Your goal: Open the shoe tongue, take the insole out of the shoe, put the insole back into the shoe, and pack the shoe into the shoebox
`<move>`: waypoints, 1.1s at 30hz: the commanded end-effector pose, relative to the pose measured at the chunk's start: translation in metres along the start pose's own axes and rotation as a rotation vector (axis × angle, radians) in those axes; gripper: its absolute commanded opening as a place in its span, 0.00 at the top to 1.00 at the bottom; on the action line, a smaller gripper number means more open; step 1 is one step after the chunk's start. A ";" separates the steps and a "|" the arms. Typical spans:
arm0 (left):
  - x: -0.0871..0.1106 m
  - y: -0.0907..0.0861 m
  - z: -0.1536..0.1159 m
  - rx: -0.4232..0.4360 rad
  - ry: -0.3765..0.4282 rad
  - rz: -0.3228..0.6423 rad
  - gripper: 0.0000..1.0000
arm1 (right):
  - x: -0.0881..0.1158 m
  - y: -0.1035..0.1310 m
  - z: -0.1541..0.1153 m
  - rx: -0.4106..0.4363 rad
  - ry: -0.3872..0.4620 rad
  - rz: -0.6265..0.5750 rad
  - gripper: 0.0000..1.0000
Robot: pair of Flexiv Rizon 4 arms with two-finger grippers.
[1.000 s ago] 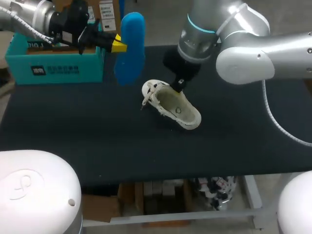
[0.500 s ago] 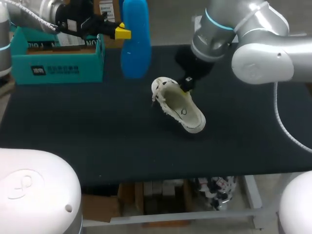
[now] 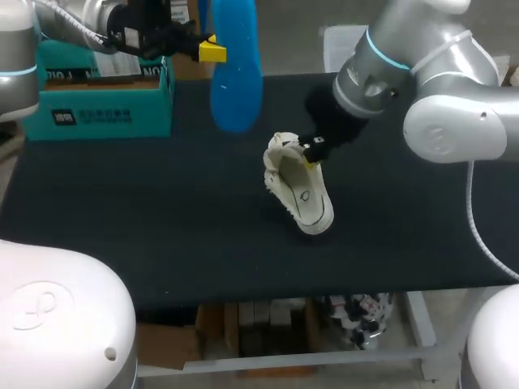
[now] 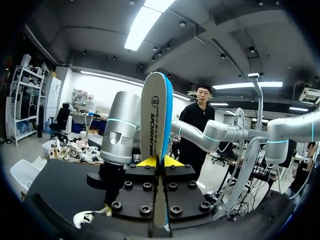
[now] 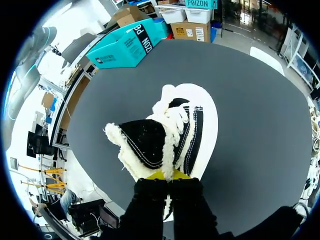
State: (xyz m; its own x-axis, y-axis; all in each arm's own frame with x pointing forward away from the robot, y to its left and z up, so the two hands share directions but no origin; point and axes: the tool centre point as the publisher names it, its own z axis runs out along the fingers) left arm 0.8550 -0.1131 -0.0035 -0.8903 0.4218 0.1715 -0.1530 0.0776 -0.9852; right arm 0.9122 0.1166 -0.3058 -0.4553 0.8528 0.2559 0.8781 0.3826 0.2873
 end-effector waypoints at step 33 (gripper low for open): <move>0.000 0.008 -0.012 0.040 0.056 -0.034 1.00 | 0.003 -0.003 0.047 -0.158 0.223 0.028 1.00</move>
State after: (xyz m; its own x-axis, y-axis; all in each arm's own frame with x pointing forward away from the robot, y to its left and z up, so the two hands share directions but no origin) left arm 0.8585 -0.1032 -0.0111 -0.8585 0.4703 0.2043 -0.2000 0.0597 -0.9780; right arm 0.9139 0.1349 -0.3510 -0.4679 0.7563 0.4572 0.8641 0.2830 0.4161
